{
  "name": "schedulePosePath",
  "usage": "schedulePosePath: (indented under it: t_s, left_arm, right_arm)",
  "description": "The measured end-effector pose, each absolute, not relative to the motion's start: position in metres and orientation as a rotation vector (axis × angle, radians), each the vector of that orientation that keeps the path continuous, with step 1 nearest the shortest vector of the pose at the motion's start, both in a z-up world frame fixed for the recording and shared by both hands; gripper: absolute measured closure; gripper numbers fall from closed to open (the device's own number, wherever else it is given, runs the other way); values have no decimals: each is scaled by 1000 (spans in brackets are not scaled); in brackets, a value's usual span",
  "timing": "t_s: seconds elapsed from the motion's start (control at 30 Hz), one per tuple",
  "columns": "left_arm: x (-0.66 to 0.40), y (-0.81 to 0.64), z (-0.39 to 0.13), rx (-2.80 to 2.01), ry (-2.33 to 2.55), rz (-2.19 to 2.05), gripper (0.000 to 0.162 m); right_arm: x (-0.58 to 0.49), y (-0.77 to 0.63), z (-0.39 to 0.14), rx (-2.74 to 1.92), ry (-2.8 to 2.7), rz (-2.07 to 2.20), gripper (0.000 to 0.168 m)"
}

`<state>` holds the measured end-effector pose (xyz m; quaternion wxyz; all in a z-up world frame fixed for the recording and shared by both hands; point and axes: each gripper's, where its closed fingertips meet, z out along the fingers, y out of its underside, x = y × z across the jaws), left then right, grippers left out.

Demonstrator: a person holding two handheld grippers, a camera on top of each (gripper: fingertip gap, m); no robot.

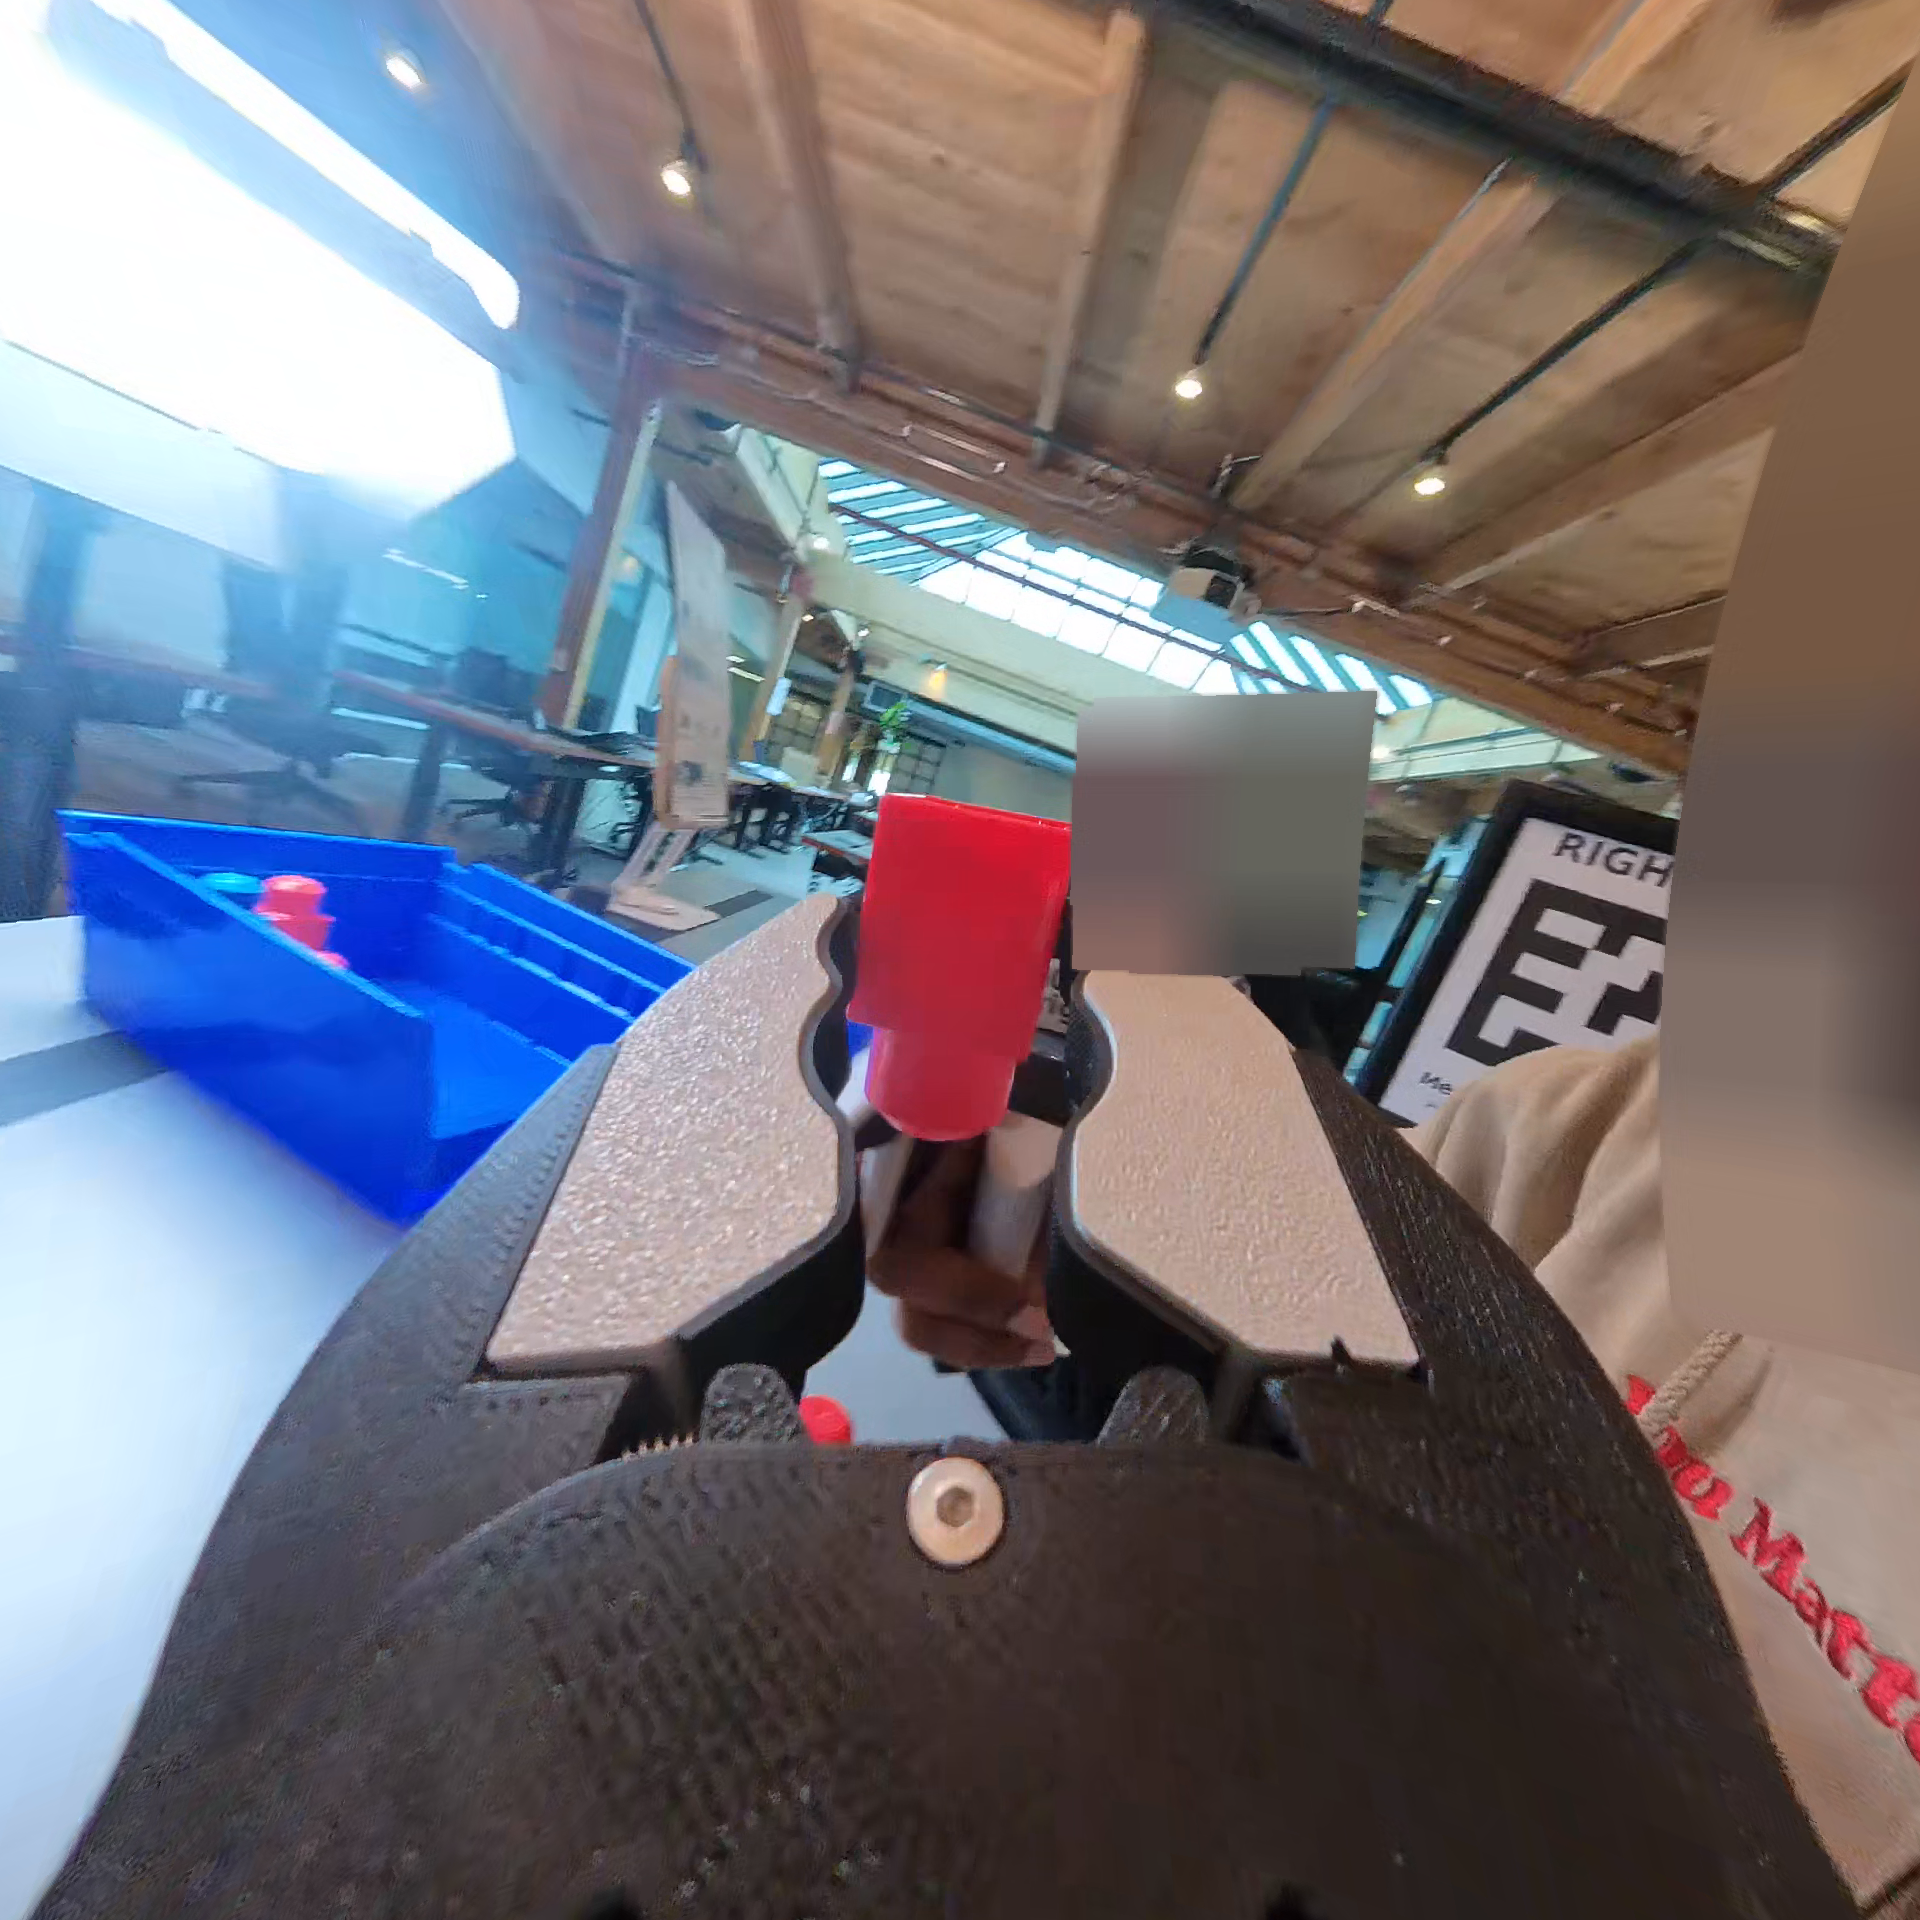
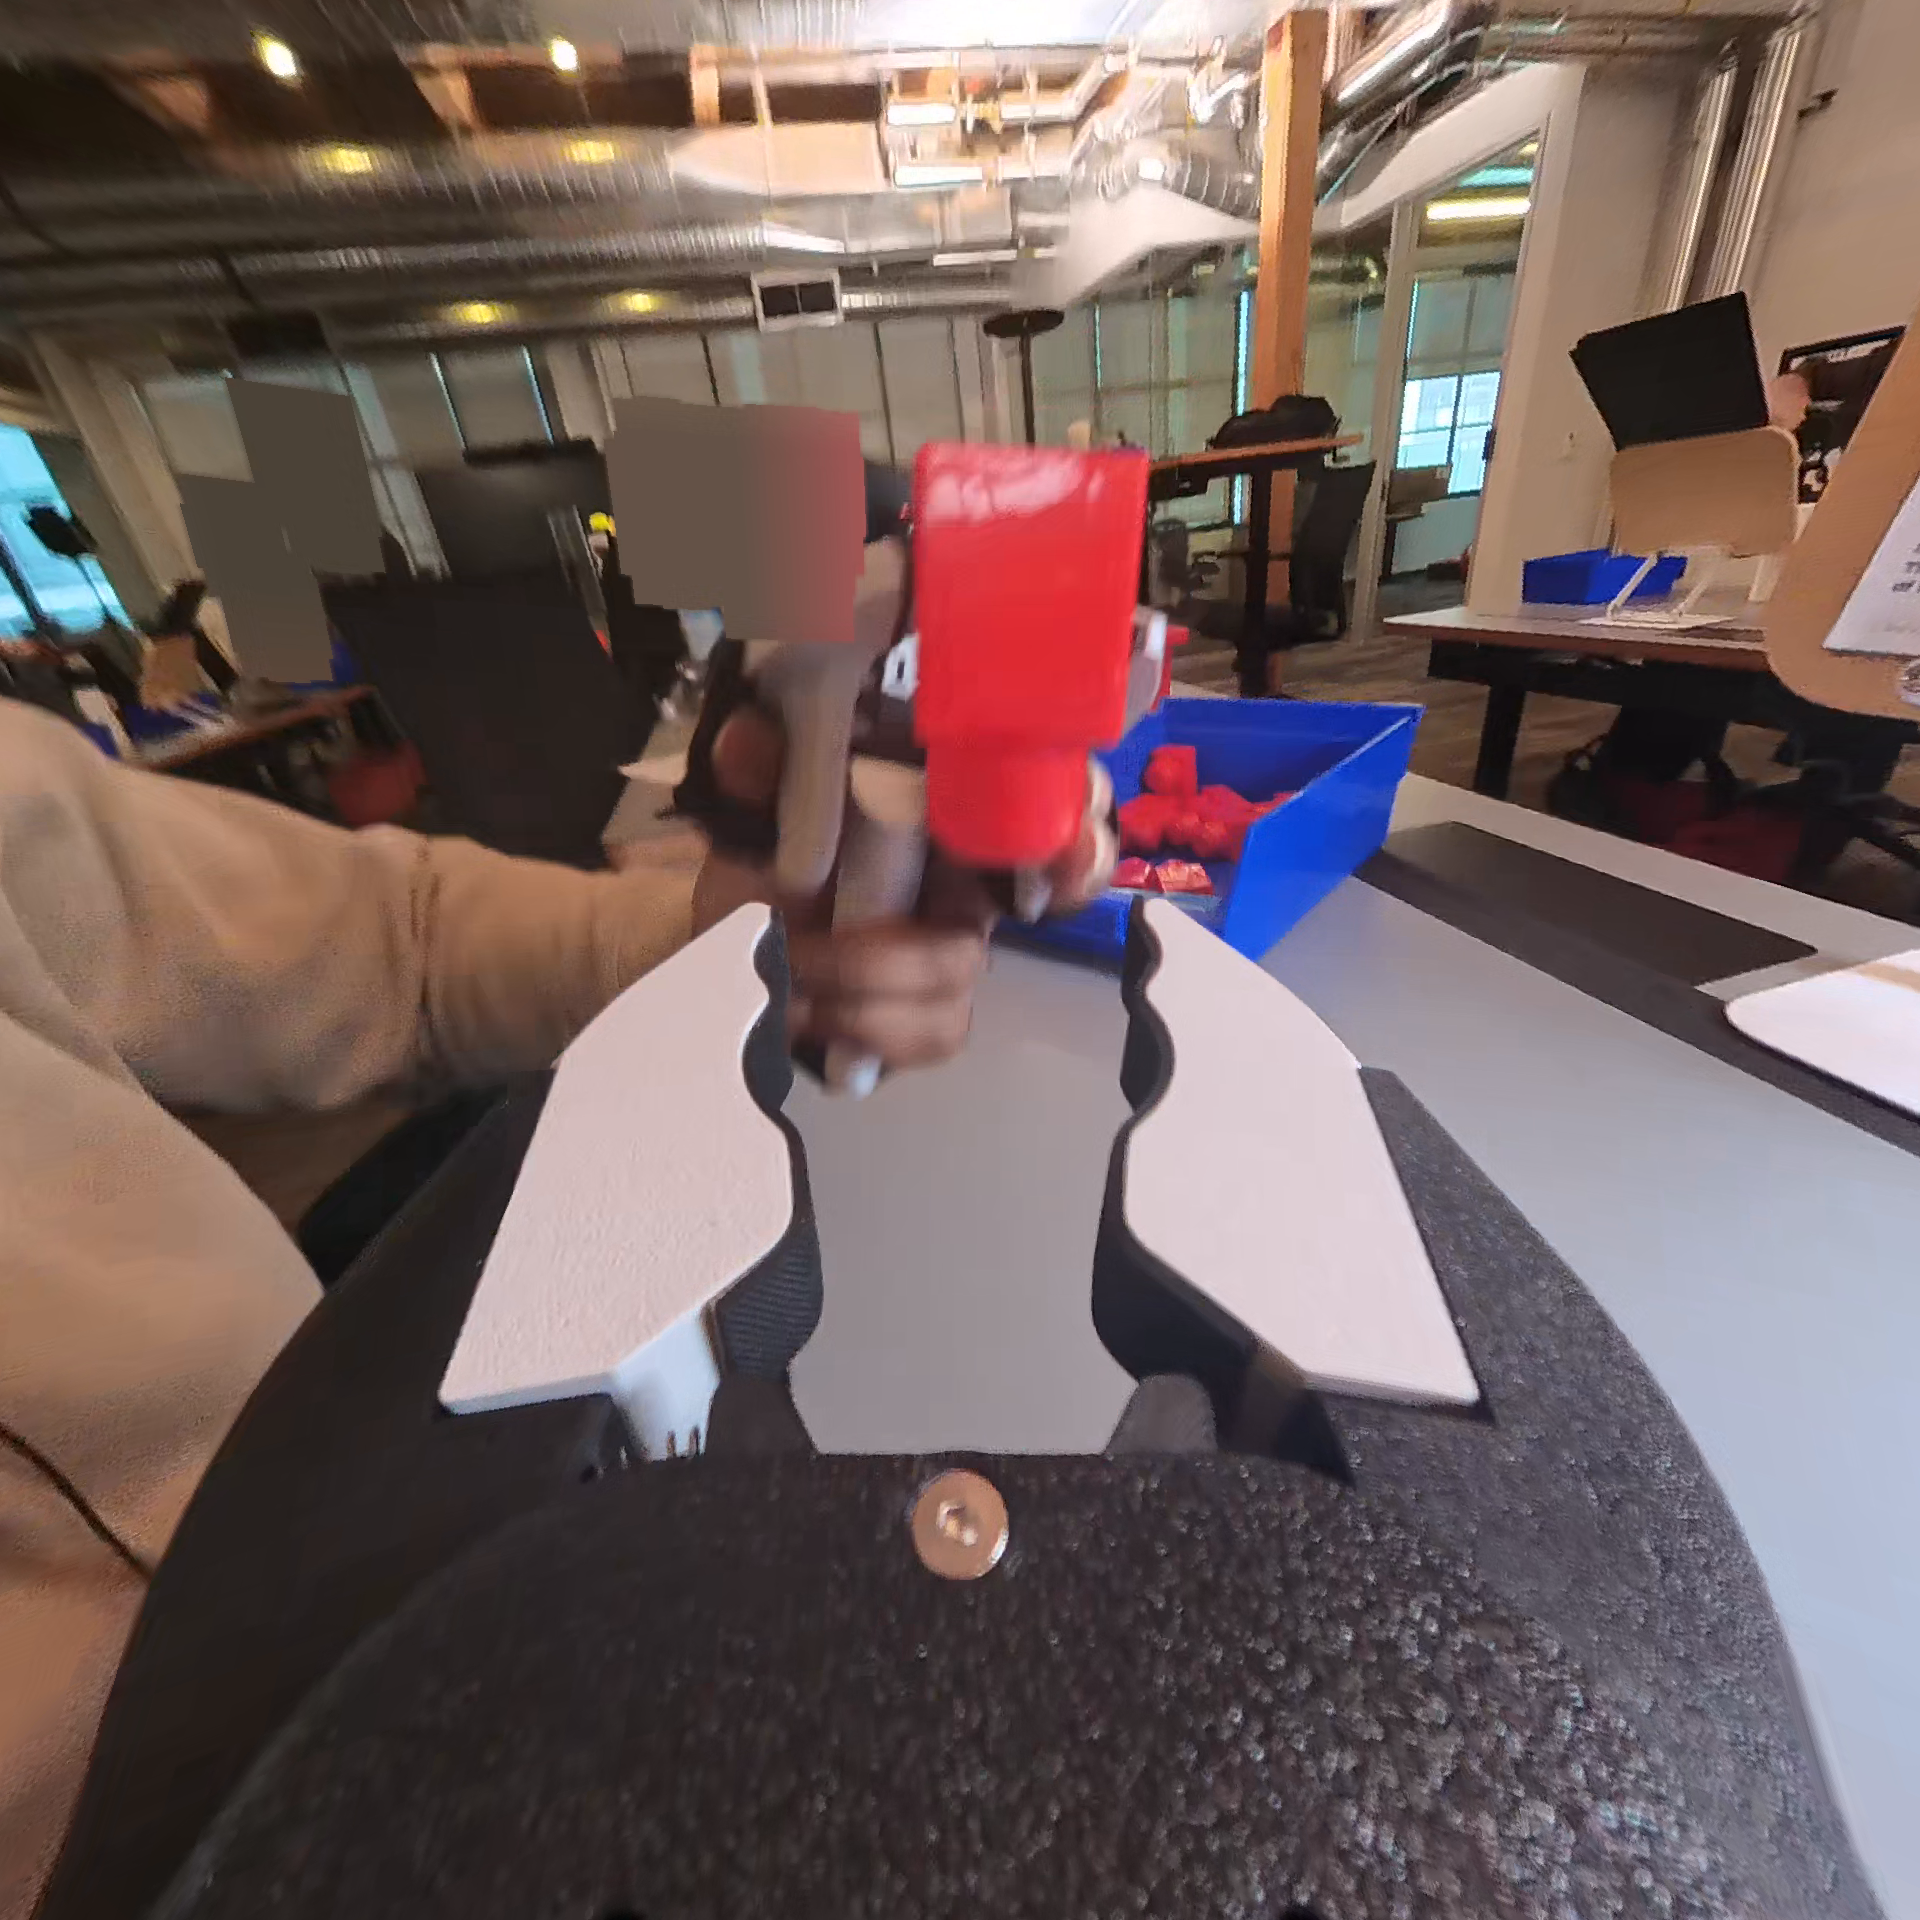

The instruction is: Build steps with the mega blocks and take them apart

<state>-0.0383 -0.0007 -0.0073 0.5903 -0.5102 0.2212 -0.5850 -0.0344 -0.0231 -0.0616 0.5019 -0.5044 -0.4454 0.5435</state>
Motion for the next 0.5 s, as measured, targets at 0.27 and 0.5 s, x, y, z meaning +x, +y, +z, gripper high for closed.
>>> schedulePosePath:
  t_s: [0.27, 0.5]
  left_arm:
    - [-12, -15, -42, -1215, 605, -1359, 127]
    - [-19, -13, -102, -1482, 985, -1001, 117]
  right_arm:
    - [-18, -19, -57, -1247, -1100, 1435, 139]
    - [12, -11, -102, -1467, -1505, 1150, 139]
